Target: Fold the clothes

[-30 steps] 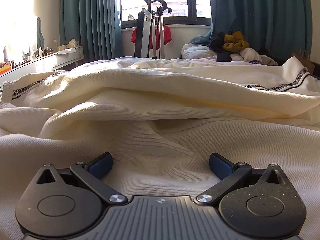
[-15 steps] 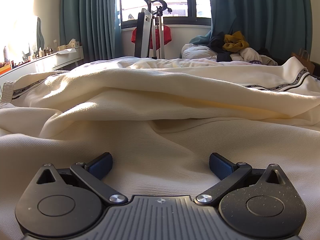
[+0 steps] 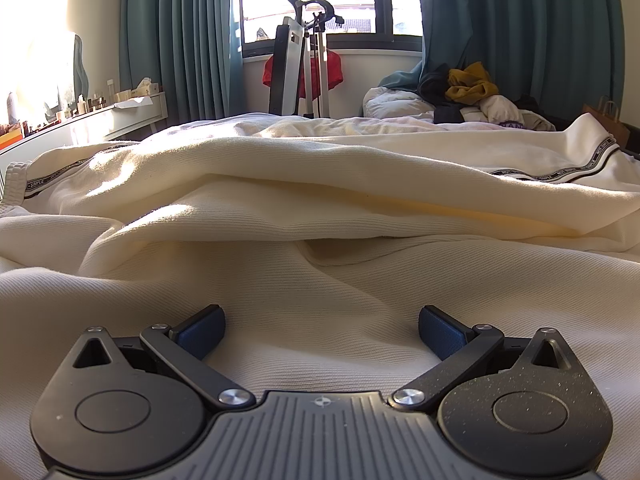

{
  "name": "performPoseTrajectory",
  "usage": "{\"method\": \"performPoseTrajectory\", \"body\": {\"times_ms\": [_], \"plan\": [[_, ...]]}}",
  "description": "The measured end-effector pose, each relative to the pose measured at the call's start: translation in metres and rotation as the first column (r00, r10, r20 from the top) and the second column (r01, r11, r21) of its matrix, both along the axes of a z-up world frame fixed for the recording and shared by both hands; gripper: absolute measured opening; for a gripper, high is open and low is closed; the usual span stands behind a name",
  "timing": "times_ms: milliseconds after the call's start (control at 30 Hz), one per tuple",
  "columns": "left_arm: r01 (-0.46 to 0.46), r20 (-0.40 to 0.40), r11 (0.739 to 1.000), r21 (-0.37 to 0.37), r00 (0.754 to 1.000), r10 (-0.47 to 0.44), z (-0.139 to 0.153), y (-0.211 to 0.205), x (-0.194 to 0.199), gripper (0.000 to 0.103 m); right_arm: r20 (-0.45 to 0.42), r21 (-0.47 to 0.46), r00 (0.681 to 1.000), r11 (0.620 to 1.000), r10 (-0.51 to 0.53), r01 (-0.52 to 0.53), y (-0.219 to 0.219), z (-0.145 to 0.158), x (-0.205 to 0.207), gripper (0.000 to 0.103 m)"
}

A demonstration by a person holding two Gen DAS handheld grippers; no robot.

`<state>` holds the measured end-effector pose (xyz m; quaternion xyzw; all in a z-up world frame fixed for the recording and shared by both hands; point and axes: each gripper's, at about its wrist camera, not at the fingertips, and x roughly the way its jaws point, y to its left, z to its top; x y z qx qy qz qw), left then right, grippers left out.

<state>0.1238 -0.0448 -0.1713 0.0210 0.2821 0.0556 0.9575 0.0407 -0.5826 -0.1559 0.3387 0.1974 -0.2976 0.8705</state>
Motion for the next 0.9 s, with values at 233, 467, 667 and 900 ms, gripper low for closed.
{"method": "performPoseTrajectory", "body": {"times_ms": [233, 467, 667, 900], "plan": [[0.000, 0.000, 1.000, 0.000, 1.000, 0.000, 0.0001, -0.0001, -0.0002, 0.103, 0.001, 0.003, 1.000, 1.000, -0.002, 0.002, -0.0003, -0.0002, -0.0002, 0.007], [0.000, 0.000, 1.000, 0.000, 1.000, 0.000, 0.0001, 0.0000, -0.0002, 0.103, 0.007, 0.010, 1.000, 1.000, -0.006, 0.006, -0.0013, -0.0007, -0.0004, 0.007], [0.000, 0.000, 1.000, 0.000, 1.000, 0.000, 0.0000, -0.0001, -0.0001, 0.103, 0.013, 0.028, 1.000, 1.000, -0.014, 0.014, -0.0027, -0.0018, -0.0015, 0.007], [0.000, 0.000, 1.000, 0.000, 1.000, 0.000, 0.0003, 0.0003, 0.0007, 0.103, 0.029, 0.056, 0.999, 0.998, -0.015, 0.014, -0.0057, -0.0031, -0.0047, 0.007]]}}
